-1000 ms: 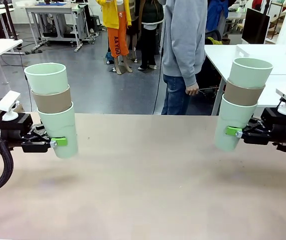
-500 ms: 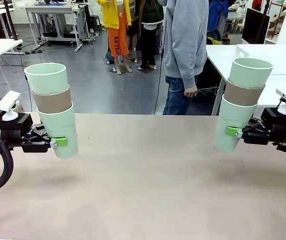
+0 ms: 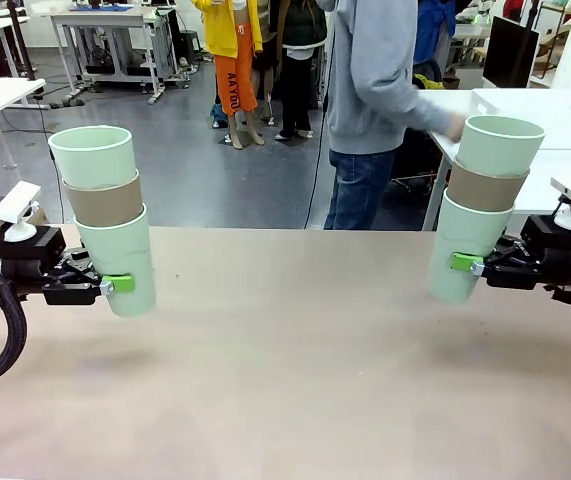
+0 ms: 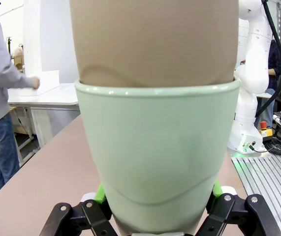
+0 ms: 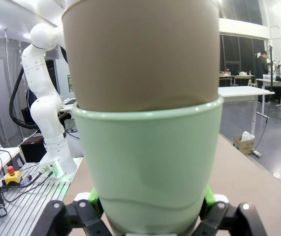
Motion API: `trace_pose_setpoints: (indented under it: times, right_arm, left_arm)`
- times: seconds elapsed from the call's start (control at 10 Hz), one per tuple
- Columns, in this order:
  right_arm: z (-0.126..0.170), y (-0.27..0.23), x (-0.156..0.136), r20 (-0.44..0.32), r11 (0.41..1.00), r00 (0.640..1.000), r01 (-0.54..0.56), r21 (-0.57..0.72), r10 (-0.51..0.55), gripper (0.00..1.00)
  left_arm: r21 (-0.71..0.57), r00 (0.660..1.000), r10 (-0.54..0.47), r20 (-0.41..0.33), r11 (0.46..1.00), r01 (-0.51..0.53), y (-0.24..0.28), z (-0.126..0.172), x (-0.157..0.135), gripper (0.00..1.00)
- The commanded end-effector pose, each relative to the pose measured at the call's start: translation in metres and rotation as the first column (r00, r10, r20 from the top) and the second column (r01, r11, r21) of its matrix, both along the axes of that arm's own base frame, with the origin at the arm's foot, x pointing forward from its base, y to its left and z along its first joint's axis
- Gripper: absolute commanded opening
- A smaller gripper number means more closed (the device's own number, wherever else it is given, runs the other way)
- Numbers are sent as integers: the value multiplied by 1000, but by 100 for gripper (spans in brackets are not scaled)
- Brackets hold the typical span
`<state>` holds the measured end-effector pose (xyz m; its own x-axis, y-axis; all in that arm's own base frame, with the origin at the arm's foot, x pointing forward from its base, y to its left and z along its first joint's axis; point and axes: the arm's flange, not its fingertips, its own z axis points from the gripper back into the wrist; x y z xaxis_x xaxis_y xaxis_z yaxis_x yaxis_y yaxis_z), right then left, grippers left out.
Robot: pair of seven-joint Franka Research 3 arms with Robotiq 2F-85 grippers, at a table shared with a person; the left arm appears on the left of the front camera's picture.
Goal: Stack the cups and store them in the basket.
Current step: Place the stack of Reusable plastic cups into the Pantry Basket.
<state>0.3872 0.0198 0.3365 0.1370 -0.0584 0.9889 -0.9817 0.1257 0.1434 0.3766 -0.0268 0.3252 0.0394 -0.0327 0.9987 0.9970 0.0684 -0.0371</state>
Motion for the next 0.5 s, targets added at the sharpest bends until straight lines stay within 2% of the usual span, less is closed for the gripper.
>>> trace_pose_setpoints:
  times: [0.0, 0.4]
  right_arm:
    - [4, 0, 0, 10, 1000, 1000, -1, 0, 1, 85]
    - [4, 0, 0, 10, 1000, 1000, -1, 0, 1, 85]
  left_arm:
    - [-6, 1000, 0, 14, 1000, 0, 1, 4, 0, 84]
    - [-6, 1000, 0, 14, 1000, 0, 1, 4, 0, 84]
